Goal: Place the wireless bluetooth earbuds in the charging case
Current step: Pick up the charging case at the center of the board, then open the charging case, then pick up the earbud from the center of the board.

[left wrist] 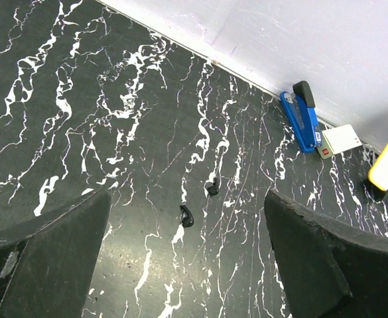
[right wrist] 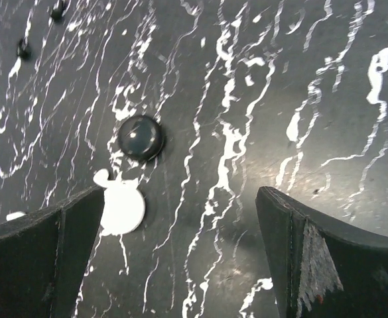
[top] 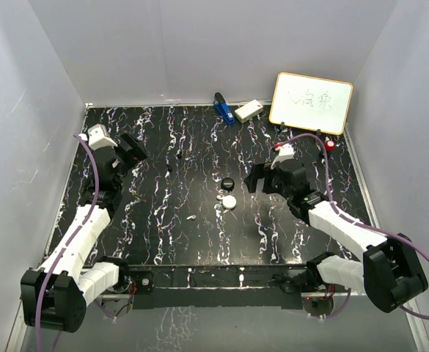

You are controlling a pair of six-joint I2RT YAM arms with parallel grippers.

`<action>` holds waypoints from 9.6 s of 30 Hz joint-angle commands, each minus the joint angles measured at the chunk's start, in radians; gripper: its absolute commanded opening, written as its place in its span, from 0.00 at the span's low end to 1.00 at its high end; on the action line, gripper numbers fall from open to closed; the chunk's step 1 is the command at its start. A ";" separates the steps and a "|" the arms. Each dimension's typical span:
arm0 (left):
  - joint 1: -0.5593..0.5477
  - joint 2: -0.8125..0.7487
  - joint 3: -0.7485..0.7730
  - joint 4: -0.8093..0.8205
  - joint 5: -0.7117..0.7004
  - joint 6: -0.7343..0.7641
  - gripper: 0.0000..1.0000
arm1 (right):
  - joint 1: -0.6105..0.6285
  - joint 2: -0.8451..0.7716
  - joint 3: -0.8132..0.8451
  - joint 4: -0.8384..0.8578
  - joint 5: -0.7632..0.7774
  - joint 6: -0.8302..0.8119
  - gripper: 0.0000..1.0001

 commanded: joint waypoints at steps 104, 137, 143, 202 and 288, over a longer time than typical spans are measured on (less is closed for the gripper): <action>-0.361 0.147 -0.409 0.684 0.522 -0.401 0.44 | 0.402 0.316 0.130 0.529 -0.185 -0.246 0.00; -0.401 0.169 -0.437 0.840 0.411 -0.445 0.33 | 0.401 0.369 0.166 0.594 -0.220 -0.178 0.00; -0.404 0.150 -0.451 0.846 0.388 -0.445 0.27 | 0.402 0.370 0.167 0.596 -0.218 -0.176 0.00; -0.404 0.132 -0.359 0.711 0.436 -0.504 0.00 | 0.373 0.329 0.224 0.315 0.006 0.056 0.85; -0.060 0.149 -0.668 1.142 0.550 -1.097 0.00 | 0.553 0.393 0.215 0.078 0.097 0.042 0.66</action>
